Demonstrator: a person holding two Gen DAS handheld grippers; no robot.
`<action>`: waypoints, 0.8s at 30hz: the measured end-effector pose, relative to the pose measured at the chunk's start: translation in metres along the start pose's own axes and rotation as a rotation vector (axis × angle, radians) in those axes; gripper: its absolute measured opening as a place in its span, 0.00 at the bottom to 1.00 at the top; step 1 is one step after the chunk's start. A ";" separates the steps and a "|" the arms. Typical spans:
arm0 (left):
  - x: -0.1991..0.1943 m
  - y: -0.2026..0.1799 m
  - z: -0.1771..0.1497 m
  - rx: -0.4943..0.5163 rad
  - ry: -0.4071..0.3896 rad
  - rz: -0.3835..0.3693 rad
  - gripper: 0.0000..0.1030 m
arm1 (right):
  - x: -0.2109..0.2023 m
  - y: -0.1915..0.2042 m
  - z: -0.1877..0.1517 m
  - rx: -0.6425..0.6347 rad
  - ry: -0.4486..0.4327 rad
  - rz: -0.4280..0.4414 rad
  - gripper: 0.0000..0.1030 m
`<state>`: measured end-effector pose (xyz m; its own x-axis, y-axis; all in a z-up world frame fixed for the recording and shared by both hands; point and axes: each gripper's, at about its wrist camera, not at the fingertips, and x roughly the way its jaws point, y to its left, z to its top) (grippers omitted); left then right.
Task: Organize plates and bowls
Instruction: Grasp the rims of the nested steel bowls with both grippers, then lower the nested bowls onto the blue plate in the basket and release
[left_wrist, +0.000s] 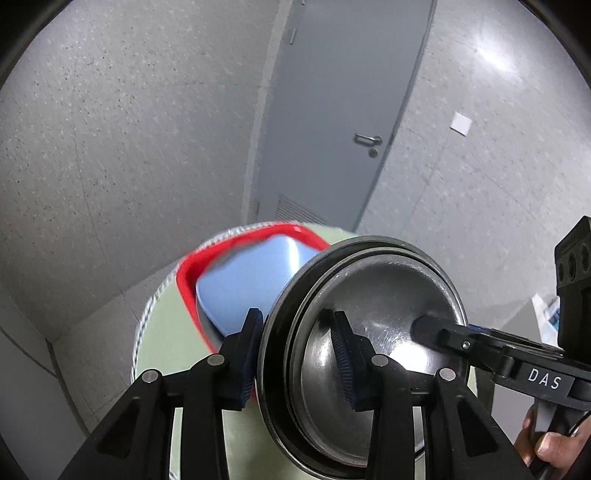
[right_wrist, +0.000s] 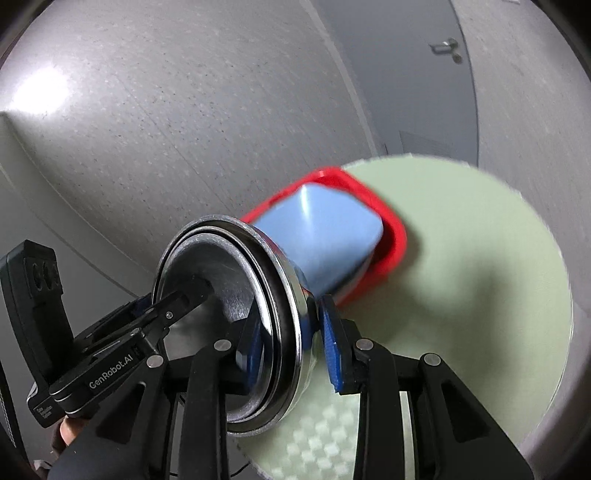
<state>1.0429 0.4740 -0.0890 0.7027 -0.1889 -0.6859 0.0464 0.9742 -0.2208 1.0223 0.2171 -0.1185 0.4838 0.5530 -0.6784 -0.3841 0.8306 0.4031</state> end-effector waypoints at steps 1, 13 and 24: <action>0.005 0.000 0.006 -0.007 0.000 0.012 0.33 | 0.005 0.003 0.008 -0.010 0.004 0.001 0.28; 0.092 0.002 0.038 -0.056 0.112 0.098 0.33 | 0.082 -0.007 0.055 -0.037 0.125 -0.015 0.28; 0.162 -0.012 0.066 -0.087 0.191 0.123 0.31 | 0.121 -0.016 0.057 -0.057 0.201 -0.062 0.28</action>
<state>1.2028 0.4394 -0.1517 0.5518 -0.0973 -0.8283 -0.0982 0.9787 -0.1804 1.1315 0.2748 -0.1721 0.3438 0.4721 -0.8118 -0.4049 0.8545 0.3254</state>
